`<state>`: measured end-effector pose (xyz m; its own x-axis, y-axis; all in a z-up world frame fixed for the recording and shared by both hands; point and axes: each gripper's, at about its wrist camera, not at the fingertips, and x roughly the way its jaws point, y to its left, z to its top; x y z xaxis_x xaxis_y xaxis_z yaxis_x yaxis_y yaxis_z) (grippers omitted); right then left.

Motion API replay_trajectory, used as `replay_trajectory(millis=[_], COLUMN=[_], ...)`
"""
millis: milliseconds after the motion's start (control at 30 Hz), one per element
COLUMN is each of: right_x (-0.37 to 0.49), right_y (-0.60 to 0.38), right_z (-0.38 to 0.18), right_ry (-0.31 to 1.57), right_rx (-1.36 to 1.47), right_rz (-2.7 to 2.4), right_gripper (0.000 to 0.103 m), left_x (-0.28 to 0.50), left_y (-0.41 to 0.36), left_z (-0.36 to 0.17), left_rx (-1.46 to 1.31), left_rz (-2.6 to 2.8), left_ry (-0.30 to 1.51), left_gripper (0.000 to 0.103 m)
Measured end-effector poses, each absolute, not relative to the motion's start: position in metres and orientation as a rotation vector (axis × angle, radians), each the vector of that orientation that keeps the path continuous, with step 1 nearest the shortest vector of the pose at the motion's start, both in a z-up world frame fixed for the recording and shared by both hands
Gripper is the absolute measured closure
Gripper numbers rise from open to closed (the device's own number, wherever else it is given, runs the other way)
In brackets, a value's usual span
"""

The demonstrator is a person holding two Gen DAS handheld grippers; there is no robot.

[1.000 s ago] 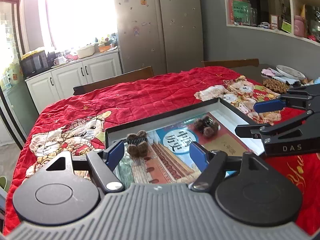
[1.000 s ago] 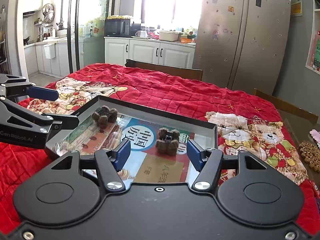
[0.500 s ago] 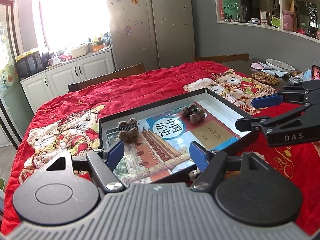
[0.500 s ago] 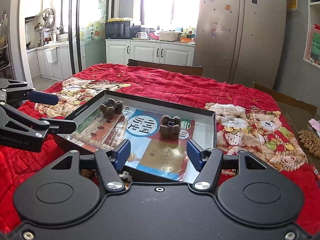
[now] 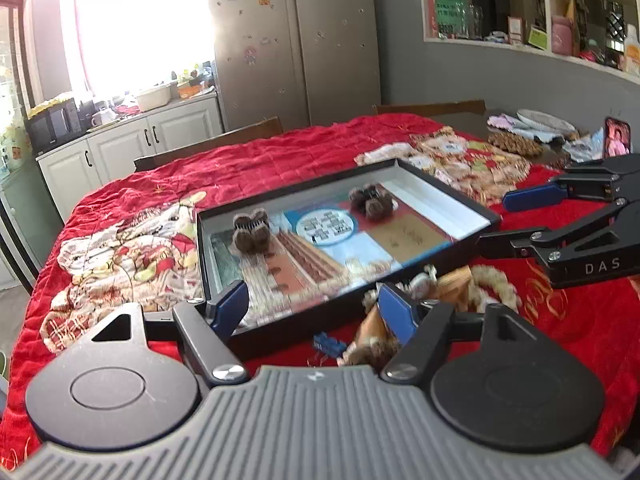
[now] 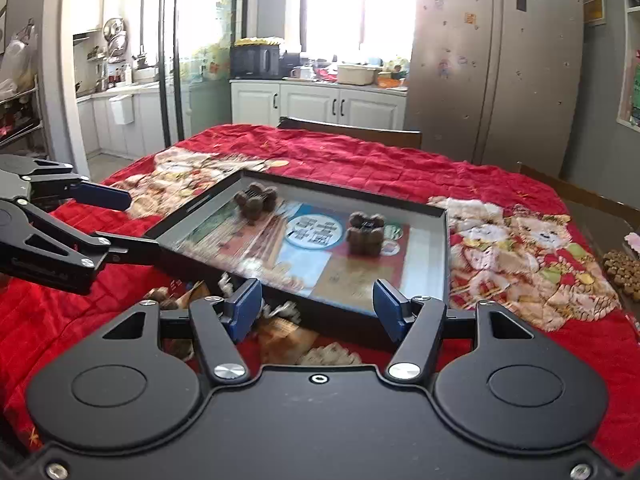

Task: Organize objects
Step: 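Move both open tools back toward the crochet pile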

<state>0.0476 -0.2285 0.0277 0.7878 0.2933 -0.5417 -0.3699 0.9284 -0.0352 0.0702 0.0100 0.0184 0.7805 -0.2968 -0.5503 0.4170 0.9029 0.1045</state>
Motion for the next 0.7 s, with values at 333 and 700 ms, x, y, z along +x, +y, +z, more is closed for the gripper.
replay_trajectory(millis=[333, 700], right_x=[0.024, 0.010], right_y=[-0.215, -0.210], right_z=[0.003, -0.017], right_ry=[0.607, 0.648], right_rx=[-0.171, -0.150], right_rz=[0.409, 0.437], right_gripper=[0.048, 0.054], left_x=[0.052, 0.047], left_y=[0.013, 0.007], left_z=[-0.003, -0.023], left_rx=[0.244, 0.206], left_rz=[-0.419, -0.450], left_ry=[0.605, 0.642], left_gripper=[0.021, 0.021])
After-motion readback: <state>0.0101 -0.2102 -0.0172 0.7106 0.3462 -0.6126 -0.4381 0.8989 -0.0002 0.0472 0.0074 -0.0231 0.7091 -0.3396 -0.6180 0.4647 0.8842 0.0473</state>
